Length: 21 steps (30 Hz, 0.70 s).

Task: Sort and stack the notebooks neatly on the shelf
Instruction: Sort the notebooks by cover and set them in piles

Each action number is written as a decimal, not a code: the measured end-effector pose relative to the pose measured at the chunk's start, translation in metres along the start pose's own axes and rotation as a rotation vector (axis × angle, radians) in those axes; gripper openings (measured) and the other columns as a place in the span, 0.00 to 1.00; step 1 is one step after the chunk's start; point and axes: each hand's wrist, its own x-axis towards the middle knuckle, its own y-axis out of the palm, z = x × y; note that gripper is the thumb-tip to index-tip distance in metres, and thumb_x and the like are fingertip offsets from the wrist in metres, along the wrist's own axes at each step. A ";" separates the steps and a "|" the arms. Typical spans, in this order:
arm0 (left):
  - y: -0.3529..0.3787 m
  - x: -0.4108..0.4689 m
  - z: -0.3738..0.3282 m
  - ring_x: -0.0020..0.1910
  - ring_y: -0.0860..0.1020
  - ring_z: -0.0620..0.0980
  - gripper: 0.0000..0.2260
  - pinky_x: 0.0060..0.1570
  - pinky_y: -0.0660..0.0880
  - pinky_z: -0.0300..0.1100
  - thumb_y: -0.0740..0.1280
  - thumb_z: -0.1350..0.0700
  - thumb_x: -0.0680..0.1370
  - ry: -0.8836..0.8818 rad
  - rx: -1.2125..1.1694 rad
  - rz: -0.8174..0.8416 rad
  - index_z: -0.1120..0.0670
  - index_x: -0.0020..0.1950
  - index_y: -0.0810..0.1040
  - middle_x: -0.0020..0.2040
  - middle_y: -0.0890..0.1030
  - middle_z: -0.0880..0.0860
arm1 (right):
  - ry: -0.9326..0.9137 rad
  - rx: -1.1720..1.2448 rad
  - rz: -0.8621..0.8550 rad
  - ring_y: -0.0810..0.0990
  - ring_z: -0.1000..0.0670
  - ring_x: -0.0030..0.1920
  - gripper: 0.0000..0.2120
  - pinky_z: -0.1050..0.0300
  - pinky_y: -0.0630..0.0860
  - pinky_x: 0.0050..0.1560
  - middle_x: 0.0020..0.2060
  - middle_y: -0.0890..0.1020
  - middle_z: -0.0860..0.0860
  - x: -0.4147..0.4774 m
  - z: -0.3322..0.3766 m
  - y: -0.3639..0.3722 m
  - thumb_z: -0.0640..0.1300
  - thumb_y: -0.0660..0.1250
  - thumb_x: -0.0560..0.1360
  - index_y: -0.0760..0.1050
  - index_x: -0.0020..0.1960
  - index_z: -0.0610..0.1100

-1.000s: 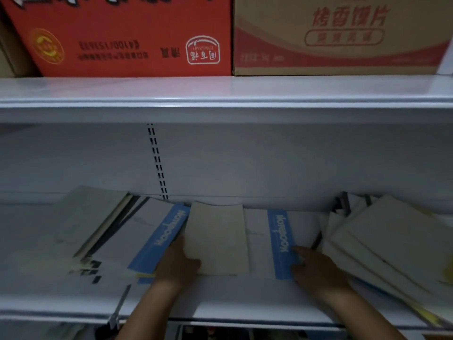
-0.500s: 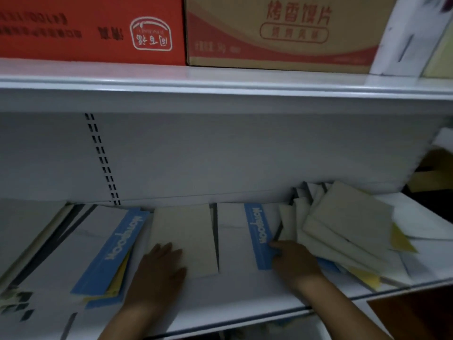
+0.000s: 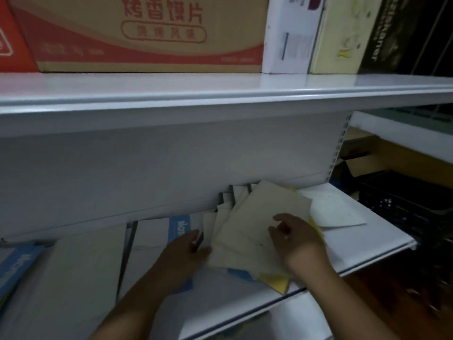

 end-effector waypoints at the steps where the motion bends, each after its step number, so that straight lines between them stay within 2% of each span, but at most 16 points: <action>1: 0.010 0.005 -0.009 0.66 0.68 0.47 0.26 0.65 0.64 0.39 0.62 0.49 0.77 -0.004 0.013 0.017 0.54 0.73 0.61 0.69 0.67 0.47 | 0.058 -0.043 -0.042 0.76 0.51 0.54 0.19 0.62 0.71 0.54 0.56 0.79 0.48 0.008 -0.015 -0.008 0.49 0.65 0.74 0.73 0.63 0.46; 3: 0.025 0.014 -0.018 0.72 0.63 0.49 0.29 0.70 0.59 0.42 0.60 0.45 0.77 -0.062 -0.009 -0.009 0.54 0.75 0.57 0.74 0.62 0.50 | 0.209 -0.138 -0.014 0.70 0.45 0.64 0.24 0.52 0.69 0.64 0.65 0.72 0.46 0.021 -0.039 -0.023 0.53 0.65 0.73 0.69 0.67 0.47; 6: 0.036 0.019 -0.020 0.72 0.63 0.52 0.37 0.72 0.59 0.48 0.62 0.37 0.70 -0.165 -0.095 -0.076 0.51 0.74 0.60 0.75 0.62 0.52 | 0.353 -0.049 0.142 0.71 0.42 0.64 0.24 0.51 0.68 0.62 0.64 0.73 0.44 0.031 -0.059 -0.034 0.55 0.63 0.74 0.67 0.66 0.44; 7: 0.039 0.020 -0.022 0.71 0.64 0.52 0.37 0.72 0.60 0.49 0.61 0.37 0.67 -0.175 -0.131 -0.094 0.50 0.73 0.61 0.74 0.63 0.52 | 0.359 -0.032 0.171 0.72 0.42 0.63 0.25 0.52 0.69 0.61 0.64 0.74 0.44 0.033 -0.064 -0.034 0.56 0.63 0.74 0.67 0.67 0.45; 9: 0.047 0.024 -0.028 0.66 0.68 0.51 0.36 0.66 0.63 0.44 0.58 0.42 0.64 -0.165 -0.218 -0.130 0.52 0.71 0.65 0.73 0.67 0.53 | 0.356 -0.045 0.171 0.73 0.42 0.61 0.28 0.50 0.71 0.61 0.62 0.75 0.44 0.039 -0.072 -0.032 0.62 0.62 0.72 0.67 0.65 0.46; 11: 0.057 0.026 -0.037 0.58 0.69 0.47 0.31 0.57 0.62 0.39 0.59 0.46 0.67 -0.133 -0.252 -0.108 0.53 0.69 0.69 0.69 0.70 0.54 | 0.358 -0.052 0.149 0.75 0.42 0.59 0.33 0.47 0.74 0.60 0.59 0.75 0.43 0.045 -0.077 -0.033 0.67 0.63 0.68 0.69 0.62 0.45; 12: 0.062 0.027 -0.040 0.56 0.68 0.46 0.27 0.57 0.61 0.38 0.61 0.47 0.71 -0.122 -0.256 -0.090 0.54 0.69 0.69 0.68 0.71 0.55 | 0.375 -0.037 0.153 0.75 0.42 0.59 0.35 0.46 0.74 0.60 0.59 0.75 0.43 0.047 -0.078 -0.036 0.68 0.64 0.66 0.68 0.63 0.44; 14: 0.072 0.027 -0.047 0.58 0.68 0.47 0.19 0.59 0.63 0.39 0.59 0.51 0.79 -0.121 -0.248 -0.061 0.54 0.70 0.67 0.70 0.69 0.55 | 0.414 0.056 0.172 0.72 0.42 0.64 0.40 0.49 0.71 0.63 0.64 0.71 0.43 0.052 -0.084 -0.044 0.63 0.69 0.66 0.63 0.69 0.42; 16: 0.078 0.026 -0.052 0.63 0.69 0.49 0.20 0.64 0.64 0.41 0.59 0.50 0.79 -0.097 -0.143 -0.119 0.52 0.71 0.65 0.71 0.67 0.54 | 0.454 0.150 0.176 0.69 0.42 0.68 0.45 0.50 0.68 0.66 0.70 0.69 0.43 0.056 -0.090 -0.056 0.57 0.72 0.67 0.55 0.74 0.40; 18: 0.083 0.026 -0.058 0.67 0.67 0.51 0.21 0.68 0.63 0.45 0.62 0.50 0.77 -0.018 -0.023 -0.258 0.51 0.70 0.66 0.72 0.65 0.53 | 0.446 0.125 0.172 0.72 0.42 0.65 0.39 0.49 0.70 0.65 0.66 0.73 0.42 0.059 -0.102 -0.063 0.51 0.72 0.69 0.59 0.72 0.37; 21: 0.096 0.026 -0.070 0.66 0.68 0.51 0.16 0.67 0.62 0.41 0.64 0.56 0.77 0.171 0.044 -0.317 0.53 0.65 0.72 0.68 0.71 0.53 | 0.480 0.213 0.177 0.80 0.42 0.47 0.20 0.48 0.77 0.53 0.46 0.81 0.41 0.061 -0.120 -0.074 0.41 0.72 0.70 0.73 0.59 0.33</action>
